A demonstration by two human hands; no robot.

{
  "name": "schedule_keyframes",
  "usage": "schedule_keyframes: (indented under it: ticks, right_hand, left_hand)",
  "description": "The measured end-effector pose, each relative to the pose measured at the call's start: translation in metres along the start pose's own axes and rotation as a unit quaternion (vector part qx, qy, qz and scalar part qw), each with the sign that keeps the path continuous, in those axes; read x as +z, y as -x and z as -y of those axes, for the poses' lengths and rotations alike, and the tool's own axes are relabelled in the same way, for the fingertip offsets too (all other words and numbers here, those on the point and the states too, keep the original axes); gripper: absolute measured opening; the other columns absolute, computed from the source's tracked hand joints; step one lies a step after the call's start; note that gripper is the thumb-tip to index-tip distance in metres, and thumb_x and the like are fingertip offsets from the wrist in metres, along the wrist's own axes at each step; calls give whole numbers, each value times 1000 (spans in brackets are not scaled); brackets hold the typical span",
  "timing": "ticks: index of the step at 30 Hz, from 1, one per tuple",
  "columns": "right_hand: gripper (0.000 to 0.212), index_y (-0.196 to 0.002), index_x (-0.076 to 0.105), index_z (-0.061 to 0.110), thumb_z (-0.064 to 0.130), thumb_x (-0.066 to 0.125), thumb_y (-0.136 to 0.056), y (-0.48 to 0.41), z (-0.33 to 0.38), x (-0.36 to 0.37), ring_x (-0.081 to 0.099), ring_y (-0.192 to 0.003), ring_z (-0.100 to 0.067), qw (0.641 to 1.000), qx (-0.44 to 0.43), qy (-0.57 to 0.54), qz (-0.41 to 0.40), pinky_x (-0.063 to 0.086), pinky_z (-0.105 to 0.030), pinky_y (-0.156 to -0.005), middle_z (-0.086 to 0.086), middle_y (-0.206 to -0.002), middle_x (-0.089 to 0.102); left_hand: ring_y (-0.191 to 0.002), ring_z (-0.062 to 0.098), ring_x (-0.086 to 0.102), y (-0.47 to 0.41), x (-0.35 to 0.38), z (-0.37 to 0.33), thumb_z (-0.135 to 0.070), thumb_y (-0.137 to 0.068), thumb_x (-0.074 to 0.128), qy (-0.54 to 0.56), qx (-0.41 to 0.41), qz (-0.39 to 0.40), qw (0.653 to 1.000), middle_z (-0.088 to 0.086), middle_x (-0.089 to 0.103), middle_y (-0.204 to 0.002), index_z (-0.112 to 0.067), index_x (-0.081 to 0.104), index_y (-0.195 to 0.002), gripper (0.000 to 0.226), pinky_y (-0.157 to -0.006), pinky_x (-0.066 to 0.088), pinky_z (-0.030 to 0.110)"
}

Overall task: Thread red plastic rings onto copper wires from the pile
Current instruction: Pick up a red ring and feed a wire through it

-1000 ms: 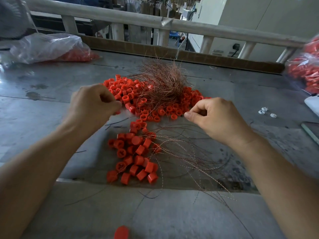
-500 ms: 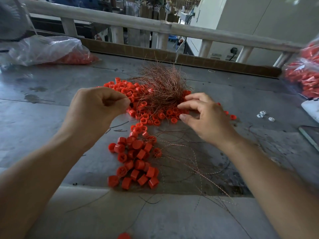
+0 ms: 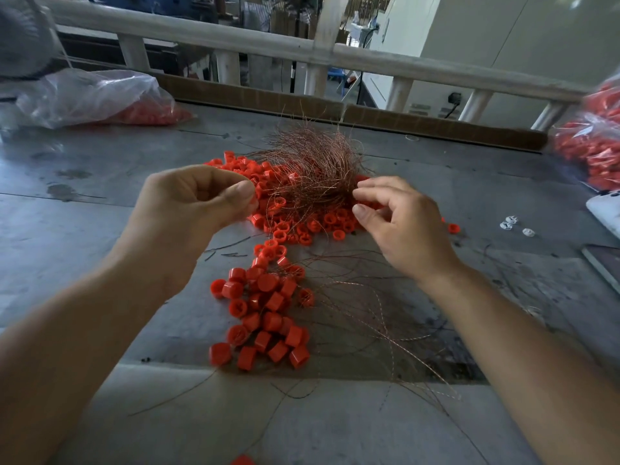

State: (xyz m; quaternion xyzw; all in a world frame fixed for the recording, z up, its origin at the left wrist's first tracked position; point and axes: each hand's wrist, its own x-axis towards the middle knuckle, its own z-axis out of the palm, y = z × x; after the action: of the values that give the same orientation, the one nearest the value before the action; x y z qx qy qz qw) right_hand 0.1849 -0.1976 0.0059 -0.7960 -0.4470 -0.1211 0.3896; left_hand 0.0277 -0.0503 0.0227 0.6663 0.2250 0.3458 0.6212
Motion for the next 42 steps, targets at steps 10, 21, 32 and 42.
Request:
schedule_keyframes:
  ticks: [10, 21, 32, 42]
  right_hand:
    - [23, -97, 60, 15, -1, 63, -81, 7, 10, -10, 64, -81, -10, 987, -66, -120, -86, 51, -19, -78, 8, -82, 62]
    - [44, -103, 42, 23, 8, 71, -73, 25, 43, -9, 62, -83, -2, 969, -158, -187, 12, 50, -12, -74, 17, -85, 58]
    - [22, -94, 61, 2, 7, 69, -74, 29, 42, -6, 58, -77, -7, 972, -188, -130, 50, 50, -15, -71, 3, -87, 58]
    - [21, -86, 59, 1, 0, 71, -70, 30, 42, -6, 59, -78, -7, 965, -193, -173, 44, 50, -12, -71, 7, -78, 55]
  left_hand:
    - [-63, 10, 65, 4, -1, 0, -21, -46, 72, 5, 28, 76, 997, 5, 70, -72, -11, 68, -76, 32, -60, 52, 14]
    - [-62, 3, 62, 22, 16, -2, -26, -67, 72, -135, 205, 152, 957, -14, 69, -79, -39, 70, -87, 24, -61, 52, 15]
    - [-53, -1, 56, 20, 14, 1, -22, -70, 68, -155, 212, 171, 950, -20, 63, -63, -33, 65, -70, 11, -53, 46, 12]
    - [-61, -3, 61, 24, 15, -1, -26, -70, 67, -166, 211, 180, 946, -21, 67, -70, -35, 66, -75, 11, -58, 46, 8]
